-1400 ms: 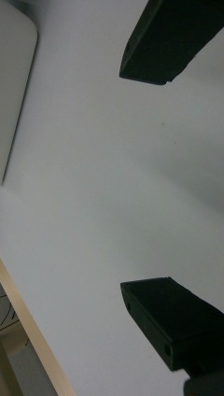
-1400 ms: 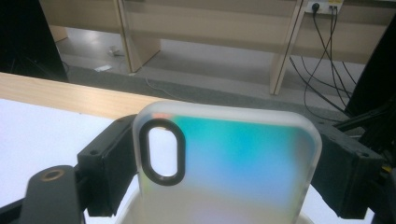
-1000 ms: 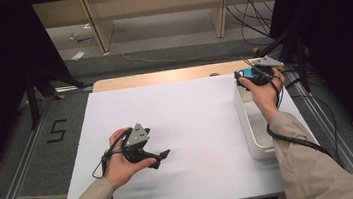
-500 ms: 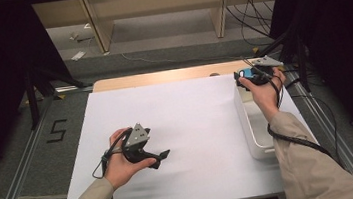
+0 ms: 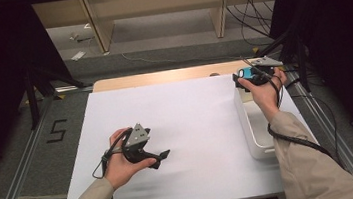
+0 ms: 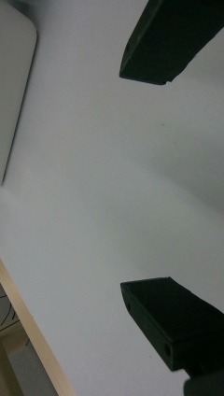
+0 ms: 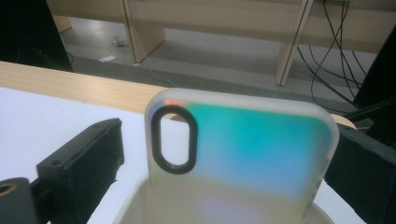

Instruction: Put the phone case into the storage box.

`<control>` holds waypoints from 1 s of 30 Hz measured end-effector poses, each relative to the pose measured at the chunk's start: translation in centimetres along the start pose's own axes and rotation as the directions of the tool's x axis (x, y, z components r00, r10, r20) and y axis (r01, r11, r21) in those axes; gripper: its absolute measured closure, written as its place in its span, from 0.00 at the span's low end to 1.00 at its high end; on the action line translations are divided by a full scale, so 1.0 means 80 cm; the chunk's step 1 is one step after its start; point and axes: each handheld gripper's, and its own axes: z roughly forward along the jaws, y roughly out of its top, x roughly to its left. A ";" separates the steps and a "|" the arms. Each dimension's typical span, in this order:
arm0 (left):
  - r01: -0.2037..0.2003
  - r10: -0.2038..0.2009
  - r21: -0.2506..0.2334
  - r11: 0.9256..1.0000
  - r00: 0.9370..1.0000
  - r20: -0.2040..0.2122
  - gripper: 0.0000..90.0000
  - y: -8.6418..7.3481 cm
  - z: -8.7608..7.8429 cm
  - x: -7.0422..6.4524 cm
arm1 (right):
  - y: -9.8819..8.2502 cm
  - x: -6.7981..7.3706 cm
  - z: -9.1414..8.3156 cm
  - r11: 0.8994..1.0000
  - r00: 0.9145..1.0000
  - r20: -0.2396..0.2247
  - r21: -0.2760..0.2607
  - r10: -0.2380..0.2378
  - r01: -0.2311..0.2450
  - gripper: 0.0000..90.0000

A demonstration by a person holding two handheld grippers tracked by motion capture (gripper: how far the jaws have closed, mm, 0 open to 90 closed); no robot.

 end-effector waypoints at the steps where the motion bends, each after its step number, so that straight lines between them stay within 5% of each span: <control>1: 0.000 0.000 0.000 1.000 1.000 0.000 0.00 0.000 0.000 0.000 | 0.001 0.000 0.000 1.000 1.000 0.001 -0.004 0.003 -0.003 0.03; 30: 0.006 -0.006 -0.001 1.000 1.000 0.000 0.00 0.000 0.000 0.000 | 0.030 0.010 -0.032 0.995 0.999 0.017 -0.091 -0.051 0.052 0.03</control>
